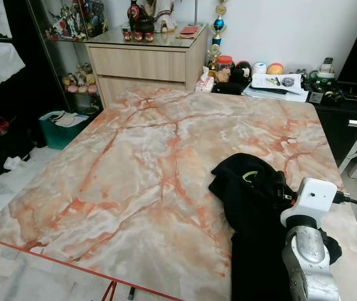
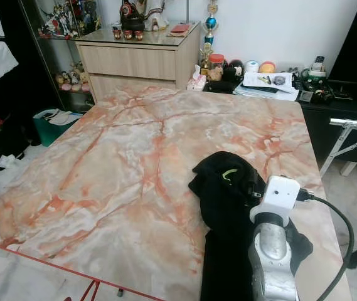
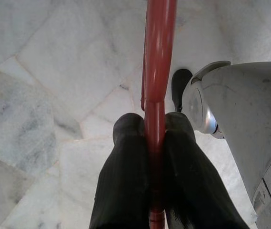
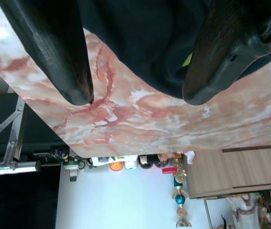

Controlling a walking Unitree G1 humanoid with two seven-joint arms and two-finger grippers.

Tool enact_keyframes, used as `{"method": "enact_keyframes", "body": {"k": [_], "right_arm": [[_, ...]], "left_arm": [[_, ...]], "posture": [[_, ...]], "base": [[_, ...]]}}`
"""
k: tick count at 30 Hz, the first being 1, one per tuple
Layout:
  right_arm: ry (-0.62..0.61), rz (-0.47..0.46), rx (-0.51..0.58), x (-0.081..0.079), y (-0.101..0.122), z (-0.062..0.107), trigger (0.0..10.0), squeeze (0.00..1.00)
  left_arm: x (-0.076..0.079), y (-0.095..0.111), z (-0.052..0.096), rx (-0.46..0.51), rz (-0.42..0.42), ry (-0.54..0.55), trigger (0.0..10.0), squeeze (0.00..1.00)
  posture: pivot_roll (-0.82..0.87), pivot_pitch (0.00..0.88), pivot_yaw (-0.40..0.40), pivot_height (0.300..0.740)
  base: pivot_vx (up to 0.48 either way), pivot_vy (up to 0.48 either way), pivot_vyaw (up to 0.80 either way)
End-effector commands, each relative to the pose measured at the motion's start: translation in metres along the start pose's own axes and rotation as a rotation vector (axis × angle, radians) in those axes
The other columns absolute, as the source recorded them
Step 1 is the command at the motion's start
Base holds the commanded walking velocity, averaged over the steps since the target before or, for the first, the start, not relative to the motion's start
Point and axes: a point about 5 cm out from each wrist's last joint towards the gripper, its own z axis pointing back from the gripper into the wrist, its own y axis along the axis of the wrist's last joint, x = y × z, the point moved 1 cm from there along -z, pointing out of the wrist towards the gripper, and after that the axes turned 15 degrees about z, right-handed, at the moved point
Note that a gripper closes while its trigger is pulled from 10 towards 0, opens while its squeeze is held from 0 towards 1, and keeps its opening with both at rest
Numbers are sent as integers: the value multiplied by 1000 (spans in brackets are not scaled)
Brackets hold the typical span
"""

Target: Hang hanger

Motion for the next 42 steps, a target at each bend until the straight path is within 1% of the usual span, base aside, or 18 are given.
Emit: {"method": "enact_keyframes", "body": {"k": [1, 7, 13, 19, 20, 22, 28, 34, 39, 42], "right_arm": [[2, -7, 9, -2, 2, -1, 10000, 0], [3, -7, 6, -3, 0, 0, 10000, 0], [-21, 9, -9, 6, -6, 1, 10000, 0], [-36, 18, -7, 12, -7, 4, 10000, 0], [-36, 18, -7, 12, -7, 4, 10000, 0], [-46, 27, -10, 17, -8, 3, 10000, 0], [-54, 37, -7, 22, -7, 1, 10000, 0], [-64, 28, -9, 20, -8, 9, 10000, 0], [-60, 25, -42, 19, -17, 15, 10000, 0], [-39, 29, -55, 15, -20, 13, 10000, 0]], "left_arm": [[9, -3, -1, -17, 16, -27, 10000, 0], [9, -3, -1, -14, 23, -26, 10000, 0], [11, -6, 0, -22, 18, -33, 10000, 0], [12, -7, 0, -23, 18, -37, 10000, 0], [12, -7, 0, -23, 18, -37, 10000, 0], [12, -8, 0, -25, 20, -39, 10000, 0], [10, -10, 1, -27, 25, -37, 10000, 0], [4, -16, 3, -51, -16, -41, 10000, 0], [2, -21, 5, -55, -11, -39, 10000, 0], [2, -22, 5, -55, -11, -37, 10000, 0]], "posture": [[70, 0, 18, 740], [65, 0, 22, 740], [52, 2, 24, 740], [41, 9, 22, 740], [41, 9, 22, 740], [44, 13, 18, 740], [36, 23, 20, 740], [19, 49, 51, 740], [51, 60, 41, 740], [68, 69, 29, 740]], "base": [[0, 0, 0], [0, 0, 0], [0, 0, 0], [0, 0, 0], [0, 0, 0], [0, 0, 0], [0, 0, 0], [0, 0, 0], [0, 0, 0], [0, 0, 0]]}}
